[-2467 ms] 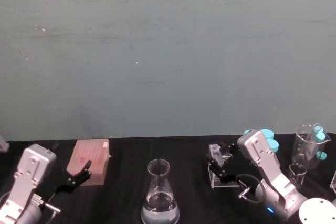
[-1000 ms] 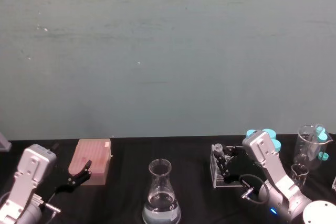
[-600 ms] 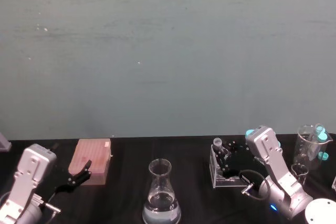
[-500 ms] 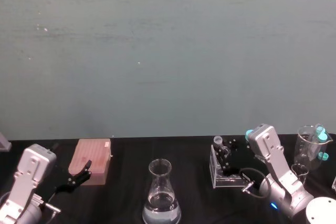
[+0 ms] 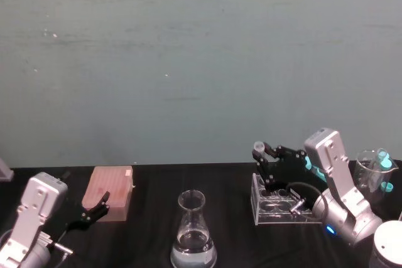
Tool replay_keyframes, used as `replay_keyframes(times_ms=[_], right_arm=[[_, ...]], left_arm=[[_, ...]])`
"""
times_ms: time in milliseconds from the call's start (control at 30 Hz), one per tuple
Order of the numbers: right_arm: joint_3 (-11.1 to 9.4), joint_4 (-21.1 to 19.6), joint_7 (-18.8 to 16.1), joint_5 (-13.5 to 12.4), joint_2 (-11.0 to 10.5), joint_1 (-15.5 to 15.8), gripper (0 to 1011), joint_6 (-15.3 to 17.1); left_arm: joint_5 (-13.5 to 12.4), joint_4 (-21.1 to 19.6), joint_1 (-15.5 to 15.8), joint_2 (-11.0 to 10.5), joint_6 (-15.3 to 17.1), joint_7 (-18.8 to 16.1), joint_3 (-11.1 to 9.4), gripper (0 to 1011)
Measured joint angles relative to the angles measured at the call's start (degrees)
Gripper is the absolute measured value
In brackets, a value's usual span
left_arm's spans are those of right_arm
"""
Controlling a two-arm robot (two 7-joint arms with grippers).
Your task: Pour the liquid from the test tube into the beaker using one hand.
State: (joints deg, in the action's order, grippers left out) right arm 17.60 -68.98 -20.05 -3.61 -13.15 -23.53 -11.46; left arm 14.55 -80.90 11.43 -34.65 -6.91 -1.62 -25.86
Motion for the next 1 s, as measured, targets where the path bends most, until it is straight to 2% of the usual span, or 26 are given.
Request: replay_keyframes(times_ms=[233, 567, 700, 733, 800, 867, 1000], right_arm=[[1.25, -2.91, -1.06, 0.3, -0.62, -0.27, 194, -0.92], [4.82, -5.56, -1.53, 4.57, -1.96, -0.14, 195, -4.98], [6.46, -5.75, -1.1, 7.83, -2.75, -0.02, 195, -6.98], [6.46, -5.75, -1.1, 7.83, -2.75, -0.02, 195, -6.98], [7.51, -5.64, -0.18, 10.48, -3.28, -0.08, 195, -8.33], [7.91, -5.51, 0.19, 11.63, -3.48, -0.17, 195, -8.78], [9.05, -4.99, 1.84, 15.5, -4.17, -0.5, 195, -10.46]], left_arm=[[0.0, 0.0, 0.0, 0.0, 0.0, 0.0, 0.0, 1000], [0.0, 0.0, 0.0, 0.0, 0.0, 0.0, 0.0, 1000], [0.0, 0.0, 0.0, 0.0, 0.0, 0.0, 0.0, 1000], [0.0, 0.0, 0.0, 0.0, 0.0, 0.0, 0.0, 1000], [0.0, 0.0, 0.0, 0.0, 0.0, 0.0, 0.0, 1000], [0.0, 0.0, 0.0, 0.0, 0.0, 0.0, 0.0, 1000], [0.0, 0.0, 0.0, 0.0, 0.0, 0.0, 0.0, 1000]])
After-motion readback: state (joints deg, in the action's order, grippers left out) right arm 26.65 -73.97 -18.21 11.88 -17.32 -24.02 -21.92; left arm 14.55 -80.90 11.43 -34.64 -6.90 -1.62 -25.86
